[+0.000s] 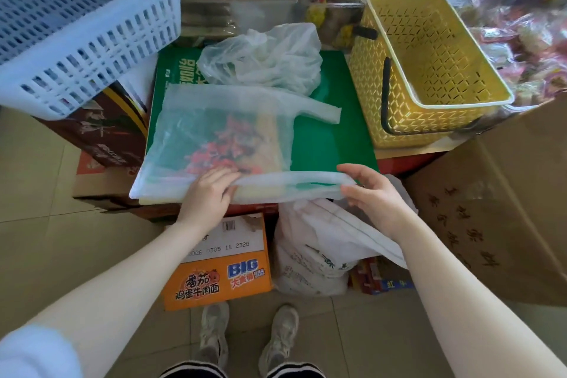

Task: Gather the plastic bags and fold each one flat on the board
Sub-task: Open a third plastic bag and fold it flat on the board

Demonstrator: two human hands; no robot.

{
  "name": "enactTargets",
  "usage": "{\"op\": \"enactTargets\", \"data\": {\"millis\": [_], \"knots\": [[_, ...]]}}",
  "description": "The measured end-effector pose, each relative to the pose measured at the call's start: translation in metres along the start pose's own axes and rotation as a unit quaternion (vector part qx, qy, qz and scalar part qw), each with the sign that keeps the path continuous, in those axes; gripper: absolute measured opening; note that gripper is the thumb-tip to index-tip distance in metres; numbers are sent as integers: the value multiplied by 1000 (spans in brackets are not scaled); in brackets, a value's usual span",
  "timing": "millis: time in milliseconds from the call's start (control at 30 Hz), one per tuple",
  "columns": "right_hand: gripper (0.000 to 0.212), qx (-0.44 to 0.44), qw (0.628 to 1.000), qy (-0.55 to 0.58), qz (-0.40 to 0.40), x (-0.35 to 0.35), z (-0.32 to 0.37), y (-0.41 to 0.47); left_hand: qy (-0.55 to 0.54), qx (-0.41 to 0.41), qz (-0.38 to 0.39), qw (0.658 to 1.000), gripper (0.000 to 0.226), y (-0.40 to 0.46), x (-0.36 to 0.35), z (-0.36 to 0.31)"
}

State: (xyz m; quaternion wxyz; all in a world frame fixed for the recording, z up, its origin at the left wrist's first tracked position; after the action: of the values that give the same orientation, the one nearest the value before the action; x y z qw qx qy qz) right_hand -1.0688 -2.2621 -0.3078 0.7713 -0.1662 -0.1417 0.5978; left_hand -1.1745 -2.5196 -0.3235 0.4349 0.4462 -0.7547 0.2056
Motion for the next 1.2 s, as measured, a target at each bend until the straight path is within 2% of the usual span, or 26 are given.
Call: {"op": "enactTargets", "data": {"millis": [67,133,200,333,400,467,500,533,600,667,800,900,967,1100,1200], "knots": [[51,-5,991,106,79,-1,2,-2,-14,-6,-28,1000,27,3,4,-6],[65,-23,977,157,146,-2,3,-3,-21,-32,-57,998,17,6,7,-15],[56,-41,972,152,173,-1,5,-3,-28,-40,-69,996,7,9,8,-21],[25,-41,993,48,105,12,7,6,-9,-12,-57,998,5,16,6,-17],[22,-14,997,-69,-14,31,8,16,6,-29,-33,999,10,16,1,-16],[26,18,966,-203,-161,51,14,22,31,-41,-2,999,10,14,-7,-16],[29,35,946,-252,-202,53,18,21,38,-37,10,999,11,13,-10,-16],[30,52,929,-292,-219,52,22,21,38,-23,19,999,20,12,-14,-14],[32,80,907,-355,-211,44,24,20,36,-8,25,999,36,11,-18,-13],[32,80,909,-374,-167,38,20,16,32,-9,21,999,33,12,-17,-13],[37,25,951,-304,-46,38,12,4,25,33,27,999,33,12,-13,8],[33,-27,977,-208,31,37,8,-4,16,5,30,999,44,12,-12,15],[31,-32,980,-189,56,38,9,-6,-13,8,23,1000,49,13,-8,19],[20,-29,969,-247,2,46,11,-4,-97,23,21,995,50,10,-3,20],[16,-8,923,-376,-84,52,10,3,-109,25,46,993,35,10,-4,20]]}}
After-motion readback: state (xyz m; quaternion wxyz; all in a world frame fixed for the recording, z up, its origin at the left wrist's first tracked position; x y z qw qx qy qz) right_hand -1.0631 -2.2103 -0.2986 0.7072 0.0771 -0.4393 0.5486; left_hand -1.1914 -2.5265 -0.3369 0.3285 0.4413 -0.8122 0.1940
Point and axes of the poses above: each hand's wrist, its own y-axis towards the middle knuckle, its own x-axis out of the back of the hand, z = x × y, the point moved 7 cm from there along y, towards the middle knuckle
